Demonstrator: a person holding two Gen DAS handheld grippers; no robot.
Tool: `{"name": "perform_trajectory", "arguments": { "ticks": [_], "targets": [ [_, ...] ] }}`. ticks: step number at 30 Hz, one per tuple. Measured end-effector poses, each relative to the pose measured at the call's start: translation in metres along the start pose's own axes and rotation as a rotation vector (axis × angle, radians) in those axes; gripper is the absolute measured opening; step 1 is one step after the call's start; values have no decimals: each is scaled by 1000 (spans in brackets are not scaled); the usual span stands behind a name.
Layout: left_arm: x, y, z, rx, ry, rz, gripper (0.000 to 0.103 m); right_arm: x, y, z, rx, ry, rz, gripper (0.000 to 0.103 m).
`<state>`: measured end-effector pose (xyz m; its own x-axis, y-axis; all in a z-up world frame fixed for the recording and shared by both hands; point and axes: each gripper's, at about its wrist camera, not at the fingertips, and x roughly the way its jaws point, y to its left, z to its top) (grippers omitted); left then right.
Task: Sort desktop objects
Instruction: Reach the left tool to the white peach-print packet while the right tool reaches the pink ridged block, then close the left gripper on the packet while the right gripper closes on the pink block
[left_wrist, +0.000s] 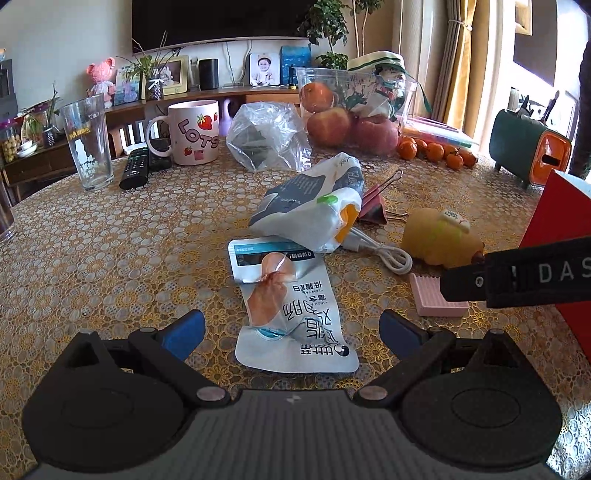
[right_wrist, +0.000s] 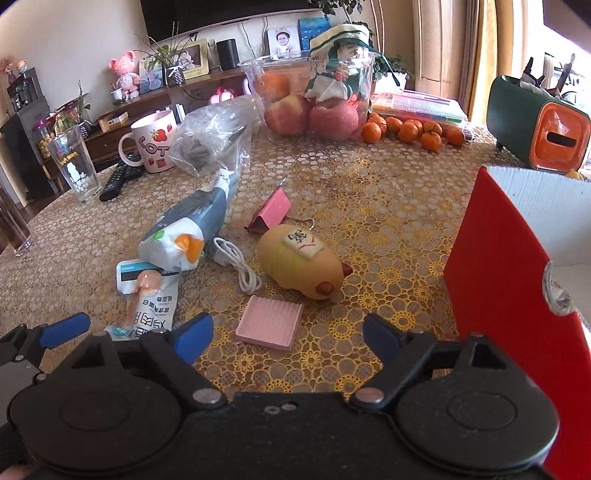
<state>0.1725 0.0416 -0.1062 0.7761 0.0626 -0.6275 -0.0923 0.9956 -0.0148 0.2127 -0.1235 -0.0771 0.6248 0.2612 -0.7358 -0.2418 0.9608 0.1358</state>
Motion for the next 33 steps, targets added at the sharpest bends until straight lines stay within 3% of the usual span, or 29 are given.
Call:
{"name": "perform_trajectory", "arguments": {
  "ticks": [11, 20, 24, 29, 30, 31, 33],
  "targets": [
    [13, 2, -3, -23, 21, 13, 99, 26, 11, -1, 4, 60, -56, 70],
    [13, -3, -4, 29, -2, 5, 90, 29, 17, -2, -33, 61, -89, 66],
    [11, -5, -5, 44, -15, -20, 78, 28, 20, -2, -59, 58, -110, 49],
    [10, -5, -5, 50, -20, -24, 69, 26, 18, -2, -69, 56, -107, 41],
    [10, -4, -5, 50, -21, -24, 65, 26, 17, -2, -66, 58, -103, 41],
    [9, -3, -5, 50, -26, -19, 55, 26, 16, -2, -63, 59, -101, 41],
    [8, 3, -4, 16, -30, -25, 49, 25, 16, -2, -59, 60, -98, 40]
  ]
}}
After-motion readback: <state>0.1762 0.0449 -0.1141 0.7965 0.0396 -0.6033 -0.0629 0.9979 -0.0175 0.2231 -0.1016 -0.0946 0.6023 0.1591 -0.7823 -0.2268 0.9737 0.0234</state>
